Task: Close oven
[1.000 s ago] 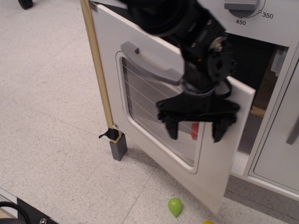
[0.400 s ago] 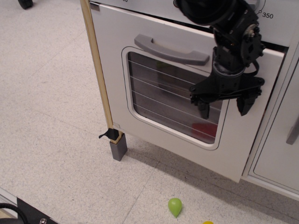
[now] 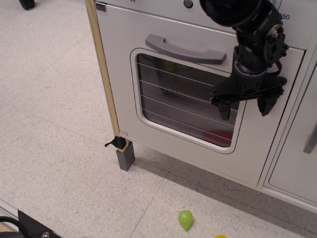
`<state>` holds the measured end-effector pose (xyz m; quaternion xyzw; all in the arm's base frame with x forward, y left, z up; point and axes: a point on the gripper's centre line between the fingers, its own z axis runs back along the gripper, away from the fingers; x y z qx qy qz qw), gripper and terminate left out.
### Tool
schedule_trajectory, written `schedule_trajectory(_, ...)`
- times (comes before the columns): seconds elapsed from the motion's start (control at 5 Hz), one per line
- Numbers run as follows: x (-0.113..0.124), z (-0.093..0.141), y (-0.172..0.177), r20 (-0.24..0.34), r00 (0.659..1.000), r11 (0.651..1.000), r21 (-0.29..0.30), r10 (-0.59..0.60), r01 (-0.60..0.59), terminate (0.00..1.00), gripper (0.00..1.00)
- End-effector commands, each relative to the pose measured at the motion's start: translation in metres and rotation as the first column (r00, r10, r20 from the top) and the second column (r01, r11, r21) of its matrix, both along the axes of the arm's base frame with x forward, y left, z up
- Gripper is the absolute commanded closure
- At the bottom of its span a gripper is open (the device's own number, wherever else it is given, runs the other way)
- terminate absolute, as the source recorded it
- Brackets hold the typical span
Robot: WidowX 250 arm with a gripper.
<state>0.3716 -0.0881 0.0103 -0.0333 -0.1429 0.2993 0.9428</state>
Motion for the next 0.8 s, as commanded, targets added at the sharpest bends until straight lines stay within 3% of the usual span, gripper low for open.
schedule_trajectory(0.0, -0.002, 0.03, 0.016, 0.047, 0.999, 1.0, -0.012, -0.023, 0.023, 0.0, 0.0)
schedule_trajectory(0.4, -0.031, 0.032, 0.024, -0.013, 0.999, 0.998, 0.028, -0.051, 0.052, 0.0, 0.0)
schedule_trajectory(0.6, -0.031, 0.032, 0.024, -0.013, 0.999, 0.998, 0.028, -0.051, 0.052, 1.0, 0.0)
